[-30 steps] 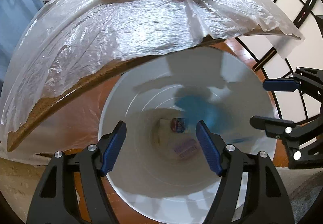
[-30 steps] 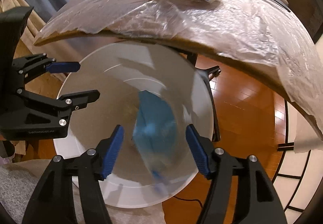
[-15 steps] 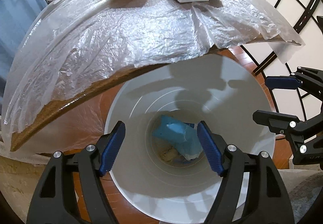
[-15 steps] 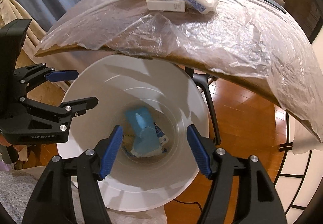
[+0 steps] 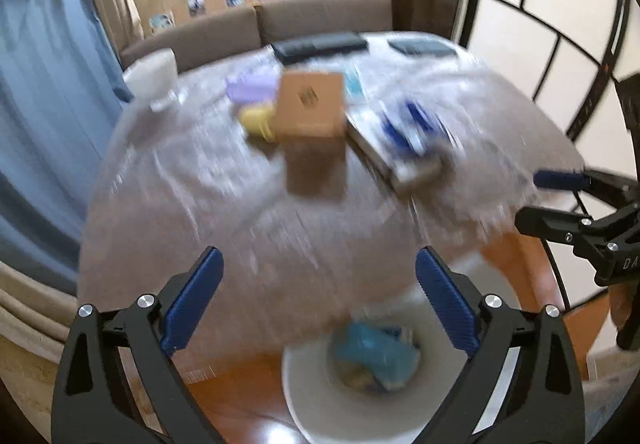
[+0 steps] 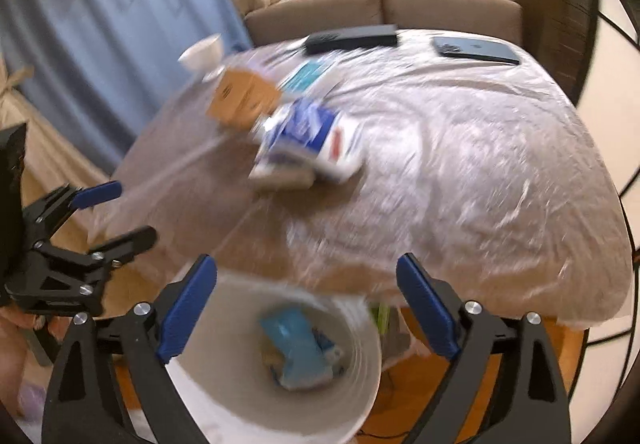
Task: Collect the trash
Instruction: 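Grasp the cardboard box with the left tool while the right tool grasps the Tempo tissue pack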
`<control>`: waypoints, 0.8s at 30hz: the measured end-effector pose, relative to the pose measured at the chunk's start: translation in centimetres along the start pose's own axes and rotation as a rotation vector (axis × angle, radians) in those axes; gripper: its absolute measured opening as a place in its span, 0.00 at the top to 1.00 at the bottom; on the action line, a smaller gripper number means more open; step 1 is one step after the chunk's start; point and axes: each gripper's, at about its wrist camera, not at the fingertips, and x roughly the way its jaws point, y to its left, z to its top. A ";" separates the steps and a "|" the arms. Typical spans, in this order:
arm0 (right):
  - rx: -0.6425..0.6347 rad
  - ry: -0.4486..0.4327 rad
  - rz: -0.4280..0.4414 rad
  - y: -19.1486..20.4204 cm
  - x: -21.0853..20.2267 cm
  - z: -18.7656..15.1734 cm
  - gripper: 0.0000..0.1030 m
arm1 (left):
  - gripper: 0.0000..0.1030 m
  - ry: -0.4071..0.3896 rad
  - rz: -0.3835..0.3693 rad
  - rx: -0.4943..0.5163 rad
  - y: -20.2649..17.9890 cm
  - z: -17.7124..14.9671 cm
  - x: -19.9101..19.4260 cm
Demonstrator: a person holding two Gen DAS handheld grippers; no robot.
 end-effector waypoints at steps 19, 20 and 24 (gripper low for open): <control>0.070 0.001 0.004 -1.0 6.7 5.8 0.09 | 0.05 -0.047 -0.024 0.025 1.1 7.2 6.4; 0.073 0.005 0.002 -1.1 7.0 5.9 0.09 | 0.05 -0.045 -0.022 0.024 1.1 7.3 6.7; 0.065 0.010 -0.004 -1.2 7.5 6.2 0.09 | 0.05 -0.047 -0.041 0.010 1.5 7.7 7.3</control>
